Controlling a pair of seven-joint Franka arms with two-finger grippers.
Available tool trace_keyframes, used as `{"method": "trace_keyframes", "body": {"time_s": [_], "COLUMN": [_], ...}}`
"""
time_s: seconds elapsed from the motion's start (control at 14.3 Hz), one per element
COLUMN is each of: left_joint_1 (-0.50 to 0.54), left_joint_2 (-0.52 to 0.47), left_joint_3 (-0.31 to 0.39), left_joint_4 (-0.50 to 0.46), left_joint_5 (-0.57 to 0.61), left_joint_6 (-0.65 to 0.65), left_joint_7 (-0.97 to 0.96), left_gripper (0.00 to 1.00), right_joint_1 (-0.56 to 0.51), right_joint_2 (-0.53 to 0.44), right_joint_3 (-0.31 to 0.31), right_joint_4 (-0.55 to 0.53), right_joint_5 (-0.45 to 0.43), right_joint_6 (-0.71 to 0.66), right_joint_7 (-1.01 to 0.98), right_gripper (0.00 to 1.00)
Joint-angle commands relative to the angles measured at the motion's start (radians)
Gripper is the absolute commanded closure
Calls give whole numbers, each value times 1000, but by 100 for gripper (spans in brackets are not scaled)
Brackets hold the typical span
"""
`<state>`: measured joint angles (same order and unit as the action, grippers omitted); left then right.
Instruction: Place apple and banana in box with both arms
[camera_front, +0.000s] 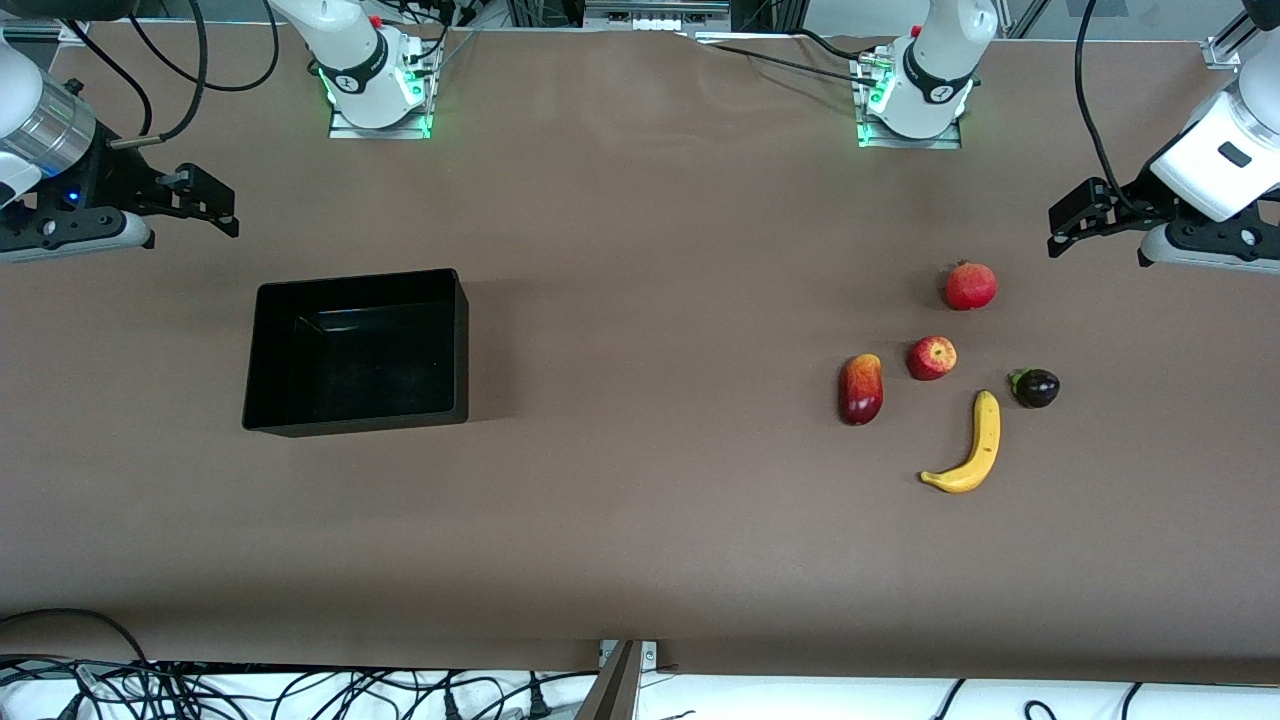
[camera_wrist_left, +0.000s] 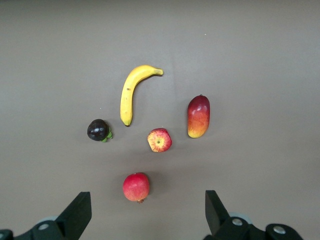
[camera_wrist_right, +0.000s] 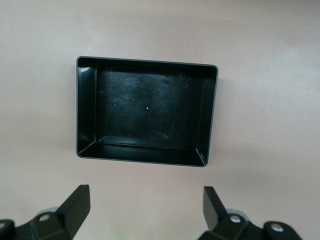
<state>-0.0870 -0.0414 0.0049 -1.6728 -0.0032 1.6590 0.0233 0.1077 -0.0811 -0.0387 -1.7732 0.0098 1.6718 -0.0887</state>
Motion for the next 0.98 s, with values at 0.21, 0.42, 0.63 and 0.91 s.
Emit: {"method": "trace_keyframes", "body": {"time_s": [0.21, 0.42, 0.63, 0.91], "left_joint_1": [10, 9, 9, 9], "left_joint_2": [3, 3, 3, 3], "left_joint_3": [-14, -16, -16, -16], "left_joint_4": [18, 19, 19, 19], "left_joint_5": [8, 8, 8, 8], "left_joint_6": [-18, -18, -18, -18], "left_joint_7": [3, 1, 1, 1], "left_gripper": [0, 0, 0, 0], "right_joint_1": [-2, -2, -5, -13], "right_joint_2": [17, 21, 30, 101], "right_joint_3": [2, 2, 0, -27], "right_joint_4": [40, 40, 32, -38], "right_joint_5": [-11, -11, -16, -94], "right_joint_6": [-18, -17, -18, 72], "right_joint_7": [-8, -12, -20, -42], "right_gripper": [0, 0, 0, 0]}}
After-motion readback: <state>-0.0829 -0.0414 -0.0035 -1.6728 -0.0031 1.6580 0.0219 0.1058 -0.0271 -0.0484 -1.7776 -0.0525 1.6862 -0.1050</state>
